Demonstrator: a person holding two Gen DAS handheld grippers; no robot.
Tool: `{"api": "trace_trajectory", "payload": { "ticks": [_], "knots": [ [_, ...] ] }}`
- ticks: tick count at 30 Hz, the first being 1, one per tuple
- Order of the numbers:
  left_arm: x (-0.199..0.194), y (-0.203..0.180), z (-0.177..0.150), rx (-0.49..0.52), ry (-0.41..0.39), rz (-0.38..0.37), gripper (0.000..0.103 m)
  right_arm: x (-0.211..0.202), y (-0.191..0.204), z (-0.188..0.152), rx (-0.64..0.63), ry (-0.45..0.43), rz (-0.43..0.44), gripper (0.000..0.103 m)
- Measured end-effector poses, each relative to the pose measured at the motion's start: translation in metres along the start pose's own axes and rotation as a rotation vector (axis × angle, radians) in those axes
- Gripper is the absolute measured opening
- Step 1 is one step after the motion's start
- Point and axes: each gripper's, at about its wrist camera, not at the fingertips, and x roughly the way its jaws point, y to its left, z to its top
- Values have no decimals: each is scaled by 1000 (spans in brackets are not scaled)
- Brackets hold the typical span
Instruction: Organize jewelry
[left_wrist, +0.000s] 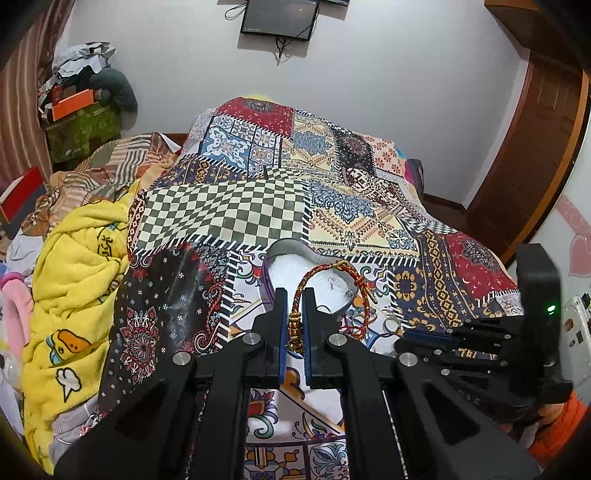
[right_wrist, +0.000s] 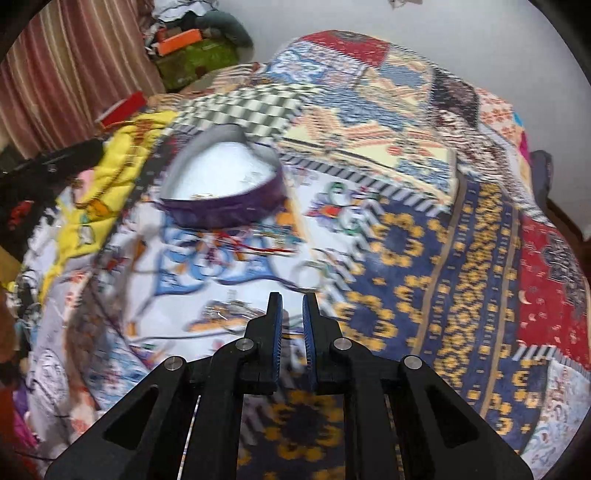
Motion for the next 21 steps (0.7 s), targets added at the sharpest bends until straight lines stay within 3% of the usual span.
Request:
{"api": "trace_trajectory", "payload": {
  "ticks": [6,8,11,13,17,21],
  "knots": [
    [5,3,-1,-18,12,-4,5,-12,-16,1,37,-26,-30,10],
    [6,2,-1,-23,13,-8,5,-16,-15,0,46,-30,-5,10],
    [6,0,-1,-21,14,-9,5,-18,-11,1,73,-17,112,11],
    [6,-1,-1,-17,15,-9,5,-17,-6,-1,82,3,157,16],
    [7,1,-1,-20,18,-9,5,-6,5,-4,54,25,117,20],
    [7,3,-3,-29,23,-10,5,5,8,-8,61,59,151,20]
  ]
}}
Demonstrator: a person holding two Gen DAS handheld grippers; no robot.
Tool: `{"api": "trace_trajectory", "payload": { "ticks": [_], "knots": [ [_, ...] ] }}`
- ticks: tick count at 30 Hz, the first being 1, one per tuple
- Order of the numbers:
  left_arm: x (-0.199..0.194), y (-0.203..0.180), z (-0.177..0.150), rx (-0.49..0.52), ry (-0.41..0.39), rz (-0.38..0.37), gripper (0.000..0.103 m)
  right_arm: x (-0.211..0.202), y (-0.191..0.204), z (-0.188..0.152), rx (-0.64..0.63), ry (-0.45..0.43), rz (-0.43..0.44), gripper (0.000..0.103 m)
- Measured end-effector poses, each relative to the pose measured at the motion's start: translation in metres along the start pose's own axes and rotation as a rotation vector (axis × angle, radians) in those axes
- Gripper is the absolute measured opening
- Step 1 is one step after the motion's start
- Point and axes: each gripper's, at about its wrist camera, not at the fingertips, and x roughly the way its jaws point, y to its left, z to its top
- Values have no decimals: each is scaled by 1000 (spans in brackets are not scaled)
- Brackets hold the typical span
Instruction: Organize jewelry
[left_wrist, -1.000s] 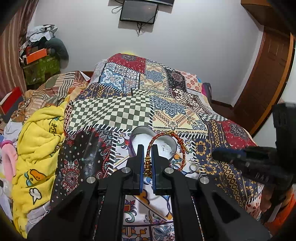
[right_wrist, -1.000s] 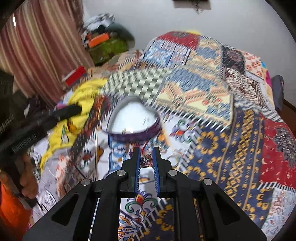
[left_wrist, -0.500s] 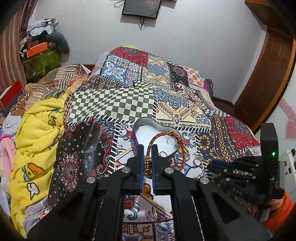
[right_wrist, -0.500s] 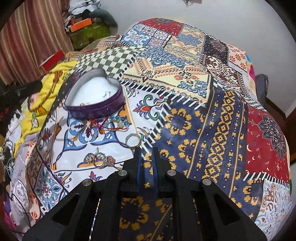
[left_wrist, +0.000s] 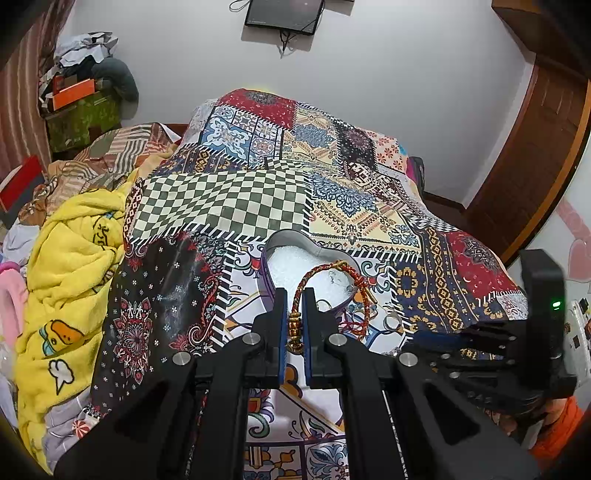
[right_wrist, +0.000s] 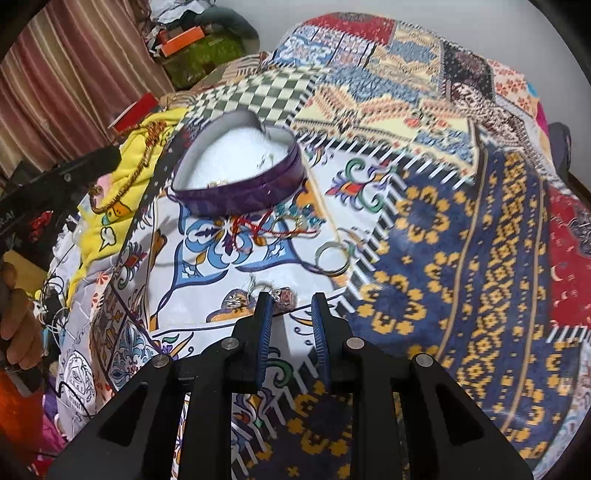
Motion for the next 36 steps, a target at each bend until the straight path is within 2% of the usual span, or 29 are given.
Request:
{"api": "trace_trajectory", "payload": {
  "ticks": [5,7,11,17,27,36],
  "knots": [
    [1,4,-3,0,7,7,5,6,7,0,-20,-11,-7,19],
    [2,5,-3,-1,11,10,5,5,7,0,-28,-24,-21,14],
    [3,8,-4,-8,14,15,5,4,8,0,-47,-41,-74,13],
    [3,7,-5,-12,15,16,5,-6,0,1,-47,-93,-200,12],
    [0,6,-3,-9,7,16,5,-51,-4,13,-25,-215,-177,12],
    [1,4,1,-5,-1,12,5,-53,9,43,-8,-270,-89,12]
  ]
}}
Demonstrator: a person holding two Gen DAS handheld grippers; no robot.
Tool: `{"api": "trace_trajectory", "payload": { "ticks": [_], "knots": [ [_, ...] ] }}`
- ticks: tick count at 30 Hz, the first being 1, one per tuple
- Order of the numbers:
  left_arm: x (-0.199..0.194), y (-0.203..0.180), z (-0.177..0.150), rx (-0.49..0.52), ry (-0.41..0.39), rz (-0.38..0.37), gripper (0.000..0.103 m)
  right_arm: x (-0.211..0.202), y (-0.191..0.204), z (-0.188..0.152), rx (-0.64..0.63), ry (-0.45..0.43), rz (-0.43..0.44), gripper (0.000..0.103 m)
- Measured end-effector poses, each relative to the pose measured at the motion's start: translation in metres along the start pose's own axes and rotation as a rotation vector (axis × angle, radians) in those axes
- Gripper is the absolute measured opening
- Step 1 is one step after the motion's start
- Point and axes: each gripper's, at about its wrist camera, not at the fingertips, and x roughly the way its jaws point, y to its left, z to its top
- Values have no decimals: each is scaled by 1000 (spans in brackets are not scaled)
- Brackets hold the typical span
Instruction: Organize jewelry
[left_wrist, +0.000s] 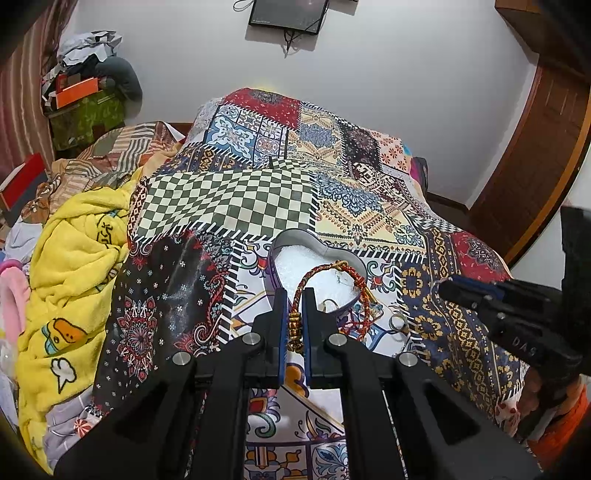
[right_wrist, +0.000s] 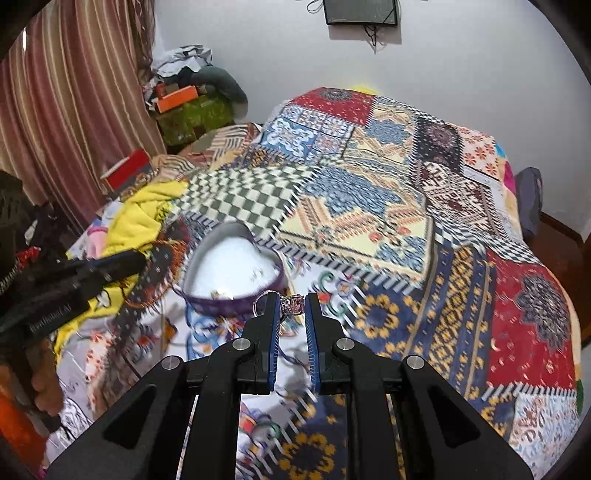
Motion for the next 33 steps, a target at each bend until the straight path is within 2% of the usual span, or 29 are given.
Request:
{"api": "trace_trajectory", "payload": {
  "ticks": [9,20,25,33],
  "knots": [
    [22,-1,16,38,7,11,5,26,8,19,18,6,61,12],
    [72,5,31,53,91,-15,5,57,13,23,3,59,98,12],
    [76,5,35,62,86,-20,5,65,16,25,-6,74,114,12],
    [64,22,35,32,60,12,5,80,34,28,-56,115,140,12]
  ]
}}
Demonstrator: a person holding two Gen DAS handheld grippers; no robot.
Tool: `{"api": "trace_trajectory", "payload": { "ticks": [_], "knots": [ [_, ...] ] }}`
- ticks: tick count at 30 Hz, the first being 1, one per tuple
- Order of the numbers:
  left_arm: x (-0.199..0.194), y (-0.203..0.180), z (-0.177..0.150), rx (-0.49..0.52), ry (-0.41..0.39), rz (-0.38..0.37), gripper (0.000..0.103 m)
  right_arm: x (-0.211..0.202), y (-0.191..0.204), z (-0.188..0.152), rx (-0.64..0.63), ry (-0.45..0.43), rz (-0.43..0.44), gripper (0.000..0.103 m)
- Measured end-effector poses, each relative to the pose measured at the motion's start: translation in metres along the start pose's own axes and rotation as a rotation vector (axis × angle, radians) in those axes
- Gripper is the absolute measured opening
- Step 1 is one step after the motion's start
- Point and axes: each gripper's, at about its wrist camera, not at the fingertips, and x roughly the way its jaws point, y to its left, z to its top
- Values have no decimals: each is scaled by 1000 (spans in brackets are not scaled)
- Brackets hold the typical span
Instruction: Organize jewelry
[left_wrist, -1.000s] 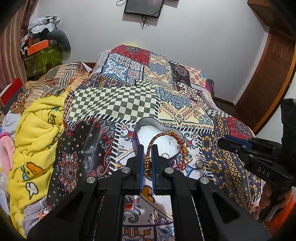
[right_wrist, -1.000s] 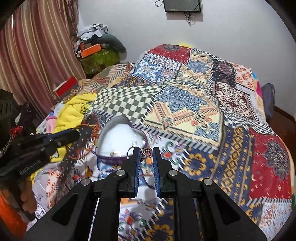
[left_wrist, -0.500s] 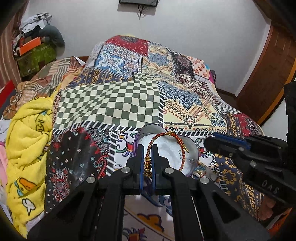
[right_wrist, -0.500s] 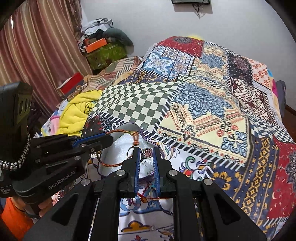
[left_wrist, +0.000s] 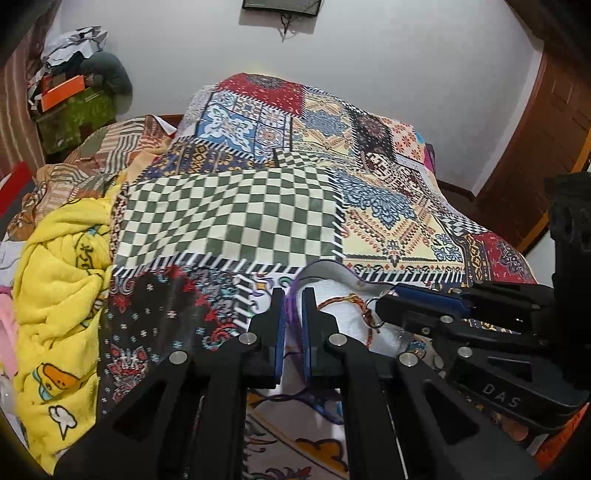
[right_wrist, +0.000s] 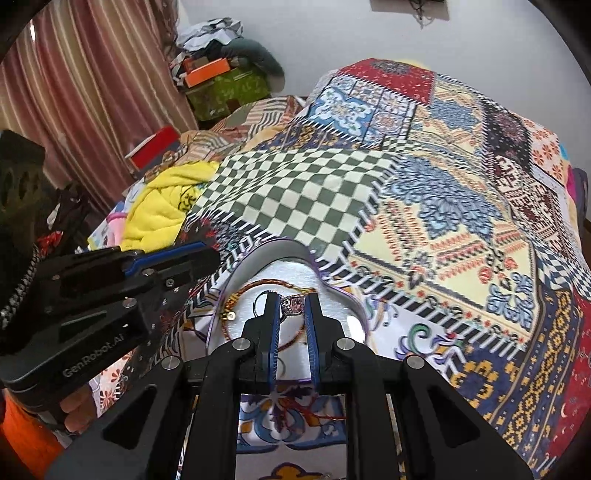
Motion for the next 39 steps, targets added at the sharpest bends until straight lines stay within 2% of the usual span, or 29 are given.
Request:
{"api": "trace_trajectory", "payload": {
  "ticks": [5,8,12,21,22,25,27,34,39],
  "knots": [
    [-7,5,-3,1,-9,24,12,9,8,-2,-29,39,5,13],
    [-11,7,-4,2,-12,35,12,6,8,-3,-27,47,-1,15],
    [-16,6,-5,4,-13,37,12,-12,6,-4,-17,16,-16,23],
    [-41,-12,-7,27,-36,26,13,-67,-14,-12,26,-48,-83,23],
    [-45,-15,-8,31,-40,24,15,-71,-16,-14,31,-50,-89,23],
    [-54,-22,-10,39,-52,24,29,-83,-24,-22,48,-57,-110,23],
    [-59,-28,-12,45,-54,18,30,-91,-31,-29,65,-59,-125,23],
    [-61,-51,-24,70,-18,-8,30,-104,-50,-54,121,-45,-146,23],
    [-50,-67,-38,72,41,-46,30,-106,-62,-72,154,-22,-150,23]
  ]
}}
